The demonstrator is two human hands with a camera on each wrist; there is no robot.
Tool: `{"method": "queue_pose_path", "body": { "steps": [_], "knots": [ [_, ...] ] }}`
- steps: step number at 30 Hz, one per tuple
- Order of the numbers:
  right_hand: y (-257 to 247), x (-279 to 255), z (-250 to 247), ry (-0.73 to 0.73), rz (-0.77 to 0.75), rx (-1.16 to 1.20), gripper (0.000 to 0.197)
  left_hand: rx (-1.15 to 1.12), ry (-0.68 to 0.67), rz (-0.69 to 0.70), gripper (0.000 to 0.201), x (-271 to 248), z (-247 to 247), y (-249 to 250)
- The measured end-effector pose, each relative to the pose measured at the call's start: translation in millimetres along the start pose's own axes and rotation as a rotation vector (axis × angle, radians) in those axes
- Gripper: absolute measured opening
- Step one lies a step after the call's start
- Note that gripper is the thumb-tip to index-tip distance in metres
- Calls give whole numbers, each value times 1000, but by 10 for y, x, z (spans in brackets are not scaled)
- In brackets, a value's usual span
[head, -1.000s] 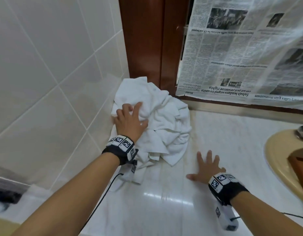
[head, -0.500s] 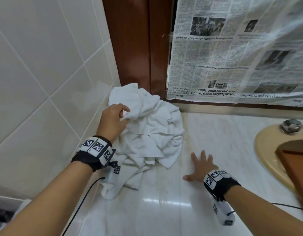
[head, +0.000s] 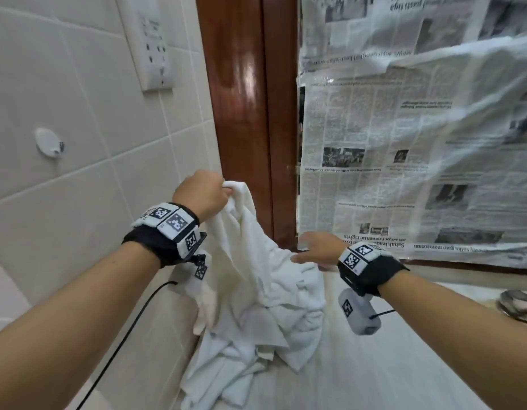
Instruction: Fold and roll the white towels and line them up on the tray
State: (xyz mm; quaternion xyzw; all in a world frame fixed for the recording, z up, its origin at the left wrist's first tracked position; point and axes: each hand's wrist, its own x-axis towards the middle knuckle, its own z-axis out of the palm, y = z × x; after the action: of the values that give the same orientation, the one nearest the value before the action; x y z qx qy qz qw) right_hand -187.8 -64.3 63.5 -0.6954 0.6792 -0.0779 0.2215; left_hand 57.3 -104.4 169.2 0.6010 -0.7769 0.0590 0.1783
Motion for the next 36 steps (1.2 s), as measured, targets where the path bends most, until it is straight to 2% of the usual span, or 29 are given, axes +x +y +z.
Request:
{"method": "queue_pose_path", "body": {
  "steps": [4,5,7,8,11,14,17,20,23,25,26,27,29,32,36],
  "knots": [
    [-582,-211,-829,80,-240,357,90,95,165,113,22,221,-726,431],
    [-700,-264,-1008,90,-297,397,93,89,192,136,23,275,-890,536],
    [-869,-371,-1325,189,-355,333,95,80,231,178,23,344,-1187,754],
    [-913,-422,-1472,256,-362,279,87,87,249,207,21,350,-1315,865],
    [-947,-648,-1856,492,-378,170,25,109,303,298,21,293,-1632,1151],
    [-850,-810,-2109,682,-334,125,9,80,338,331,29,254,-1817,1295],
    [-748,-1031,-2173,869,-351,195,20,44,325,320,32,218,-1875,1424],
    [-680,-1298,-2039,977,-536,155,37,98,284,301,29,173,-1821,1613],
    [-590,-1436,-1886,967,-602,-31,59,16,204,273,28,181,-1740,1812],
    [-511,-1435,-1854,887,-562,-99,81,-126,152,245,32,206,-1686,1935],
    [-471,-1430,-1863,857,-518,-100,85,-205,129,225,31,220,-1662,1993],
    [-428,-1414,-1895,847,-468,-85,80,-294,107,199,29,237,-1639,2045],
    [-331,-1380,-1990,859,-391,-58,57,-491,59,156,24,263,-1596,2125],
    [-186,-1346,-2126,859,-360,-41,35,-763,-27,153,23,287,-1542,2207],
    [-38,-1324,-2251,898,-322,71,13,-865,11,168,25,243,-1453,2308]
  ]
}}
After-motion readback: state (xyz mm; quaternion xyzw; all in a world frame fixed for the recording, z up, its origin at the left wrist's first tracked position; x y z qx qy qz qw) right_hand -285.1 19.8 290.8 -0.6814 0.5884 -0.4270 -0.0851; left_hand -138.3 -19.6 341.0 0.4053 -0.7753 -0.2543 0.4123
